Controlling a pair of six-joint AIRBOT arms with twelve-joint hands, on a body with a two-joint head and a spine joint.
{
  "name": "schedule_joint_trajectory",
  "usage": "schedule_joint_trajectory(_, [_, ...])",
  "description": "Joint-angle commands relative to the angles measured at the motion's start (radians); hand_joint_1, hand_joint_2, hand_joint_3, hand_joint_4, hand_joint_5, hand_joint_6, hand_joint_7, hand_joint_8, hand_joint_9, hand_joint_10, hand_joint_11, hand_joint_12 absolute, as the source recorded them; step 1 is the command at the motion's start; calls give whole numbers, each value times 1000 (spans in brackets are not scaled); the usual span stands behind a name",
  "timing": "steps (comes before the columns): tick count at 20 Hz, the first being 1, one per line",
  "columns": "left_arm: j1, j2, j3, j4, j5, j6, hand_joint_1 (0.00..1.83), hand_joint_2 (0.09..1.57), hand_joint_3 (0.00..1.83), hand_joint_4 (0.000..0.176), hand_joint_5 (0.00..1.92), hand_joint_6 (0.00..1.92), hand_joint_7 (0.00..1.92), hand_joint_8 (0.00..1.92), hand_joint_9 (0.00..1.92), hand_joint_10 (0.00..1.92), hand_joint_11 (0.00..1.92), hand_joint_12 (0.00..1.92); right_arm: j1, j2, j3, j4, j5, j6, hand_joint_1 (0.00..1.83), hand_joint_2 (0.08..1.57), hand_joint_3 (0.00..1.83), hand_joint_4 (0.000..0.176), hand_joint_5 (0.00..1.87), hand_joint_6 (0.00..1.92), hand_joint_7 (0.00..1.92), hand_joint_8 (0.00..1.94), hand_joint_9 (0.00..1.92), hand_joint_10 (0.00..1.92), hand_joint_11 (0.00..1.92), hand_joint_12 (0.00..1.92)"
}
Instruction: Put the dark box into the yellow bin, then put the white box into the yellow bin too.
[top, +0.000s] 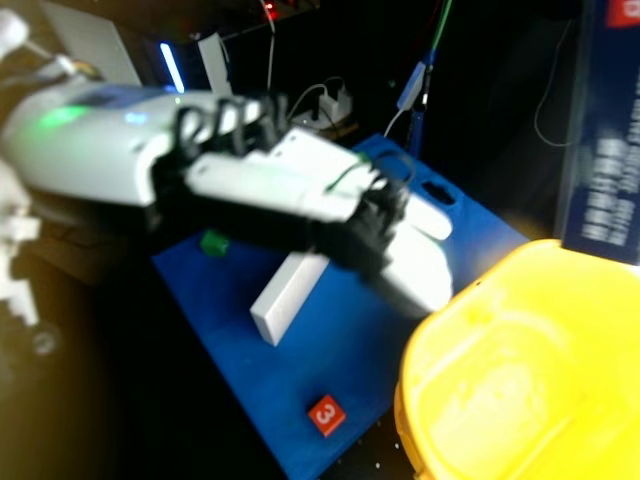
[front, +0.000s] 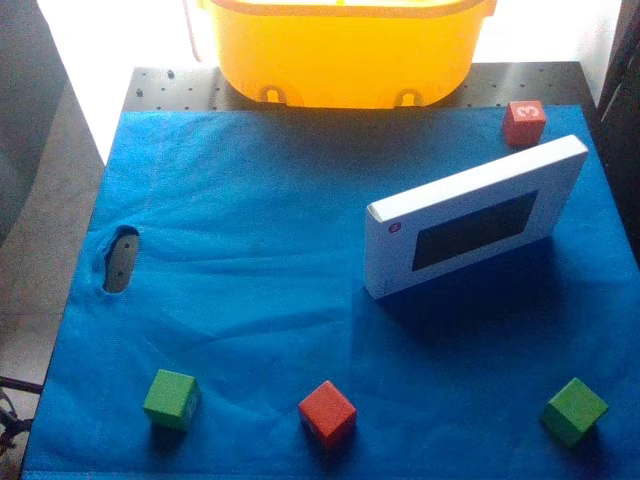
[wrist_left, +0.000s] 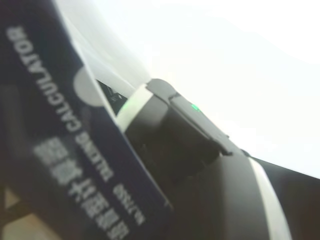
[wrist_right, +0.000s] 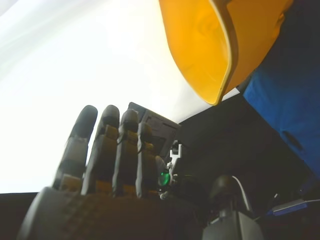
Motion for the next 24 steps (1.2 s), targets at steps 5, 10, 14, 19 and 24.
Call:
schedule_joint_trajectory(5, [-1, 2, 11, -50, -112, -42, 1215, 868, 0, 0, 620, 2, 568, 0, 697, 2, 492, 534, 3, 2, -1, 13, 120, 0, 16, 1022, 4, 0, 307, 10, 462, 11, 350, 0, 90, 478])
schedule_joint_trajectory(10, [0, 2, 11, -52, -115, -48, 1221, 867, 0, 0, 613, 1, 598, 2, 649, 0, 486, 422, 0, -1, -1, 13, 121, 0, 0, 1049, 8, 0, 318, 6, 455, 2, 360, 4, 89, 470])
schedule_joint_trajectory(14, [-1, 10, 11, -53, -119, -68, 1219, 847, 0, 0, 633, 1, 637, 2, 703, 1, 591, 293, 0, -2, -2, 13, 122, 0, 0, 1044, 2, 0, 311, 1, 456, 2, 362, 2, 88, 466])
schedule_joint_trajectory(19, [10, 38, -11, -53, -111, -78, 1112, 829, 0, 0, 640, 0, 602, 0, 680, 4, 485, 553, -10, -2, -2, 13, 122, 0, 0, 1055, 4, 0, 304, 3, 450, 2, 378, 7, 98, 464])
schedule_joint_trajectory(24, [44, 81, -47, -53, -106, -79, 1109, 824, 8, 0, 649, 39, 618, 22, 670, 82, 209, 1166, -55, 4, -3, 60, 122, 0, 30, 1030, 0, 0, 277, 0, 431, 0, 373, 4, 103, 463])
